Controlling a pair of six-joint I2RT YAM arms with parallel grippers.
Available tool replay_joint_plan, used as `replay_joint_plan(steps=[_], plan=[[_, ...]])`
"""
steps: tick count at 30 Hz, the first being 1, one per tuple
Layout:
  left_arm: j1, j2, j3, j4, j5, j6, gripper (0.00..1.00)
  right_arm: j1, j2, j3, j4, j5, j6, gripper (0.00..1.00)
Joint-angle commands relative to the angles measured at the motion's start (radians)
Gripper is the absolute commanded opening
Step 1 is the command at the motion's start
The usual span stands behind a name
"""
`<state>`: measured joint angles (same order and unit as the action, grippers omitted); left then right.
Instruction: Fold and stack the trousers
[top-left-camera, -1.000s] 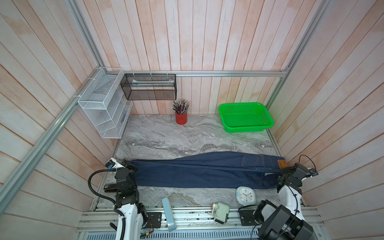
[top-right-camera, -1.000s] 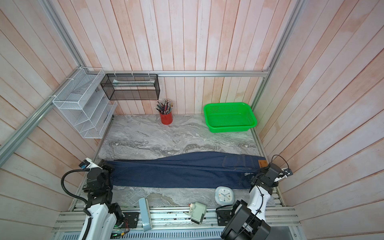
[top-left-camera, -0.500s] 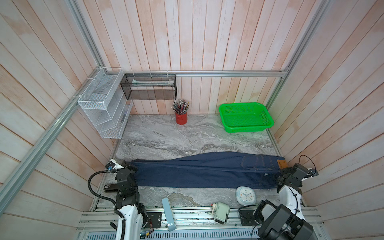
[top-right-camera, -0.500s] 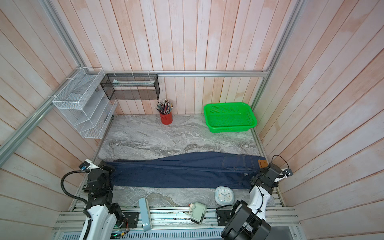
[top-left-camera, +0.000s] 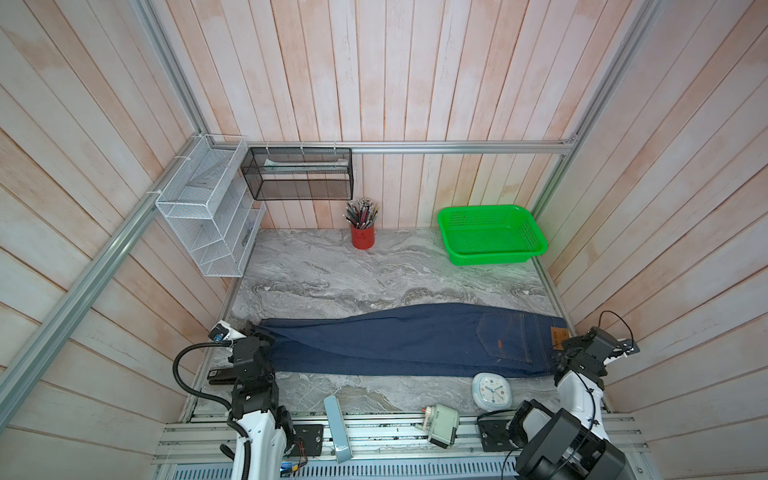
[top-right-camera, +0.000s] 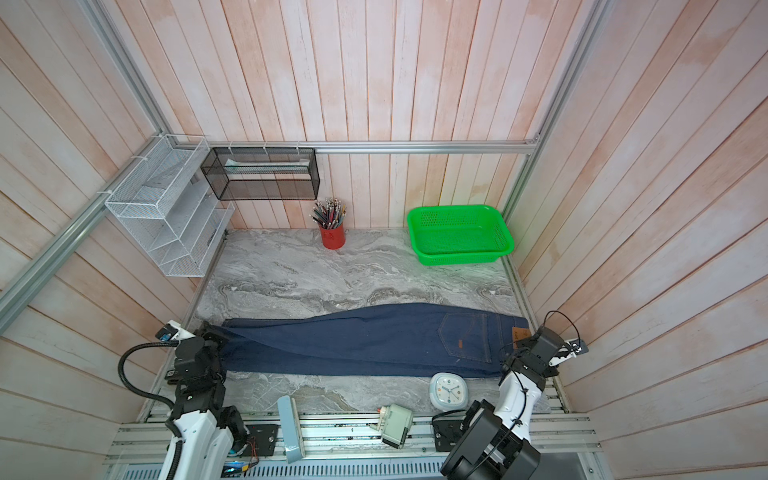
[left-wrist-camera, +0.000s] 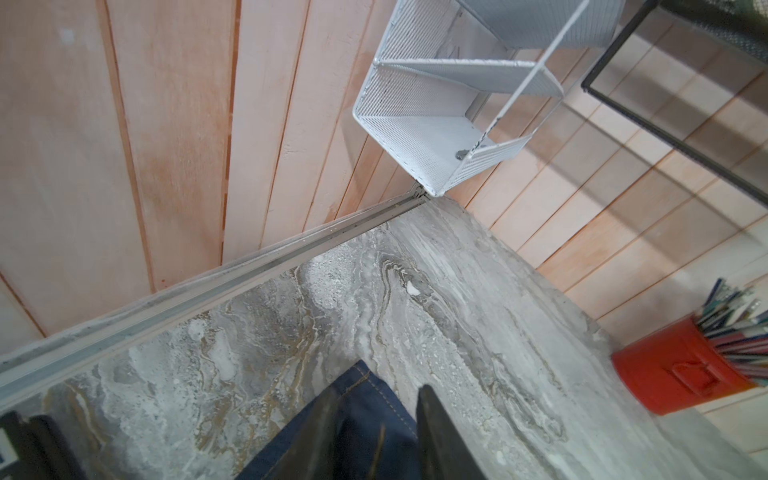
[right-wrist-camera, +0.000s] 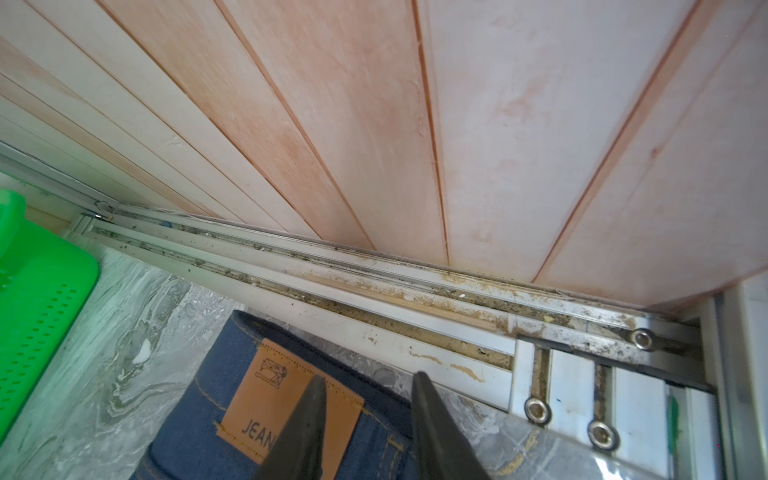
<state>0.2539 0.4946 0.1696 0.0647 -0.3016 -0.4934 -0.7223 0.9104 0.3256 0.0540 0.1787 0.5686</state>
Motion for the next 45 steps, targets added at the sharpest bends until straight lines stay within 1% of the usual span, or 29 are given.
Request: replay_joint_plan(steps=[1, 3, 4, 8, 9, 11, 12, 13, 15, 17, 19, 21, 25, 28, 31, 33, 36, 39, 42, 45], plan=[[-0.002, -0.020, 0.063, -0.036, -0.037, 0.029, 0.48, 0.010, -0.005, 0.062, -0.056, -0.018, -0.007, 0.39], [-0.002, -0.020, 0.094, -0.065, -0.039, 0.045, 0.54, 0.017, 0.004, 0.104, -0.081, -0.082, -0.025, 0.40], [-0.002, -0.017, 0.115, -0.086, -0.043, 0.047, 0.57, 0.025, 0.004, 0.120, -0.092, -0.097, -0.015, 0.41], [-0.002, -0.013, 0.193, -0.149, -0.045, 0.054, 0.67, 0.108, -0.003, 0.169, -0.122, -0.111, 0.011, 0.41], [-0.002, -0.011, 0.213, -0.160, -0.040, 0.052, 0.72, 0.138, -0.006, 0.182, -0.134, -0.109, 0.024, 0.41], [-0.002, 0.001, 0.255, -0.180, -0.014, 0.050, 0.73, 0.192, -0.017, 0.195, -0.156, -0.122, 0.075, 0.42], [-0.002, 0.013, 0.278, -0.190, 0.007, 0.043, 0.73, 0.211, -0.023, 0.195, -0.168, -0.142, 0.120, 0.42], [-0.003, 0.025, 0.301, -0.201, 0.034, 0.037, 0.73, 0.220, -0.027, 0.197, -0.191, -0.181, 0.170, 0.42], [-0.002, 0.051, 0.348, -0.235, 0.090, 0.015, 0.70, 0.240, -0.023, 0.196, -0.221, -0.297, 0.226, 0.42], [-0.002, 0.081, 0.393, -0.269, 0.163, 0.004, 0.68, 0.294, 0.002, 0.209, -0.270, -0.369, 0.233, 0.39], [-0.002, 0.130, 0.453, -0.331, 0.222, -0.021, 0.68, 0.398, 0.029, 0.243, -0.338, -0.379, 0.196, 0.36], [-0.003, 0.180, 0.505, -0.388, 0.273, -0.027, 0.67, 0.512, 0.043, 0.257, -0.367, -0.377, 0.190, 0.33], [-0.002, 0.270, 0.594, -0.473, 0.361, -0.032, 0.67, 0.776, 0.089, 0.286, -0.390, -0.327, 0.233, 0.31], [-0.002, 0.318, 0.655, -0.529, 0.403, -0.030, 0.67, 0.964, 0.199, 0.343, -0.390, -0.298, 0.251, 0.30], [-0.001, 0.343, 0.692, -0.566, 0.428, -0.015, 0.68, 1.091, 0.350, 0.409, -0.373, -0.287, 0.236, 0.29], [0.000, 0.349, 0.712, -0.586, 0.435, -0.006, 0.68, 1.122, 0.449, 0.437, -0.346, -0.312, 0.220, 0.29], [0.005, 0.355, 0.737, -0.614, 0.439, 0.005, 0.69, 1.121, 0.588, 0.456, -0.297, -0.366, 0.187, 0.28], [0.017, 0.378, 0.765, -0.645, 0.454, 0.026, 0.69, 1.114, 0.698, 0.501, -0.301, -0.367, 0.132, 0.28], [0.031, 0.415, 0.783, -0.674, 0.479, 0.039, 0.69, 1.076, 0.765, 0.514, -0.287, -0.357, 0.102, 0.28], [0.042, 0.459, 0.796, -0.691, 0.512, 0.054, 0.69, 1.001, 0.801, 0.507, -0.288, -0.348, 0.072, 0.28]])
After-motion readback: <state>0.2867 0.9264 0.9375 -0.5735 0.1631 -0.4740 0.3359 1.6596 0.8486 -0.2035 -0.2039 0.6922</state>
